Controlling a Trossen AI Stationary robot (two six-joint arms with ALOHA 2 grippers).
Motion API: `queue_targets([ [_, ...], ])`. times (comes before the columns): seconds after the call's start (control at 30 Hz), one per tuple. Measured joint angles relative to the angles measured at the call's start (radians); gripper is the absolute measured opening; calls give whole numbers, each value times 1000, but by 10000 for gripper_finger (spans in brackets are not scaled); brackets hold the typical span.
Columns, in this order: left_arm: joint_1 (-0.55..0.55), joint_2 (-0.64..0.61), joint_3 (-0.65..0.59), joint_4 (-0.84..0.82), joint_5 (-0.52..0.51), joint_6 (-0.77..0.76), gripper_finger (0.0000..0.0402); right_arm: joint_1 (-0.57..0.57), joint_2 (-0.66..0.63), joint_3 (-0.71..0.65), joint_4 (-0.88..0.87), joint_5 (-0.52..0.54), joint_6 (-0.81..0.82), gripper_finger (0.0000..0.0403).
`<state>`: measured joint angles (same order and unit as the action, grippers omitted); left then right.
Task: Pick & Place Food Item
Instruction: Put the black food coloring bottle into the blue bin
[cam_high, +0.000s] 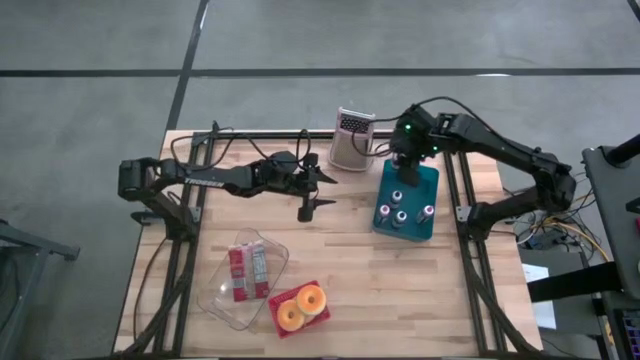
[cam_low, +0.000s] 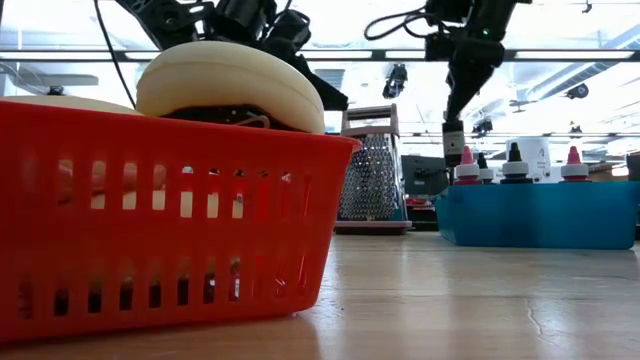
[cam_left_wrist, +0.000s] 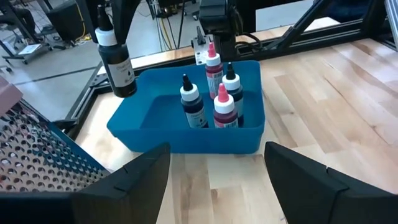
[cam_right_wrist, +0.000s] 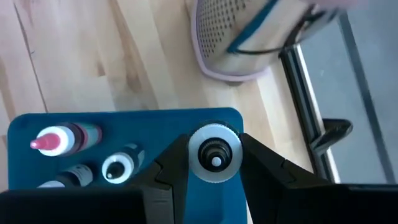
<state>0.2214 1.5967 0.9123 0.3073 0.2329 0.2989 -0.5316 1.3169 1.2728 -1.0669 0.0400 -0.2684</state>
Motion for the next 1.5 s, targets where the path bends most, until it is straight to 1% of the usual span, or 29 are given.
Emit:
queue_targets([
  [0.27, 0, 0, 0, 8, 0, 0, 261, -74, -51, -116, 48, -82, -5, 104],
  [0.47, 0, 0, 0, 10, 0, -4, 261, -84, -57, -208, 94, -94, -9, 104],
  [0.7, 0, 0, -1, 12, 0, -4, 261, -85, -59, -280, 147, -129, -12, 104],
  [0.93, 0, 0, -1, 15, 1, -8, 261, -92, -58, -321, 198, -173, -20, 104],
  [1.5, 0, 0, -1, 14, 3, -8, 261, -103, -58, -368, 299, -206, -20, 104],
])
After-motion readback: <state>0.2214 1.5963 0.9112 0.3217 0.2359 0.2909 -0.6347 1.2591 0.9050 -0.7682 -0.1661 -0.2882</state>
